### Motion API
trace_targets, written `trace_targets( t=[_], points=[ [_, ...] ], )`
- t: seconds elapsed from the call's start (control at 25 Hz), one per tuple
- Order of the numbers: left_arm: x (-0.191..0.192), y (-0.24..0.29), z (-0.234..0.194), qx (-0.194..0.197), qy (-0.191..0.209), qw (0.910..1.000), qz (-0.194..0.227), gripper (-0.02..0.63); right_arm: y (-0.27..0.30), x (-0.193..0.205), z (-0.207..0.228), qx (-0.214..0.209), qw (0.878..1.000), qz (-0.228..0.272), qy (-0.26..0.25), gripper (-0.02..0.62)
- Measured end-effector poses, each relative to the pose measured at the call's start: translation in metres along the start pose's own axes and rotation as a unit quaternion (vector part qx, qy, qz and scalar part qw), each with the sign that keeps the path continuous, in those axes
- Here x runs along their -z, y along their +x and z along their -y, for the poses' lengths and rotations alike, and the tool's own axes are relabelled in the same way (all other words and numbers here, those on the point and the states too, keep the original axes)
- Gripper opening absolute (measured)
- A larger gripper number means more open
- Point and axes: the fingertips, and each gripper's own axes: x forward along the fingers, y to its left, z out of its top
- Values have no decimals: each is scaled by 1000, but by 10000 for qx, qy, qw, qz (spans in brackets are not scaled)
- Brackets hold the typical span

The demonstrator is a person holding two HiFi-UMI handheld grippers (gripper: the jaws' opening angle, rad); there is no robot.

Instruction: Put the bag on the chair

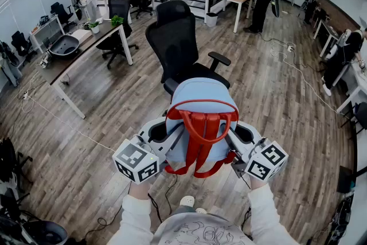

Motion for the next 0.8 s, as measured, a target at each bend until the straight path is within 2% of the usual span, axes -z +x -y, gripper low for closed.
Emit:
trace_targets(
  t=[0.8],
  points=[
    [-1,11,-41,148,-19,9999,25,92,36,2,14,153,9999,25,-31,66]
  ],
)
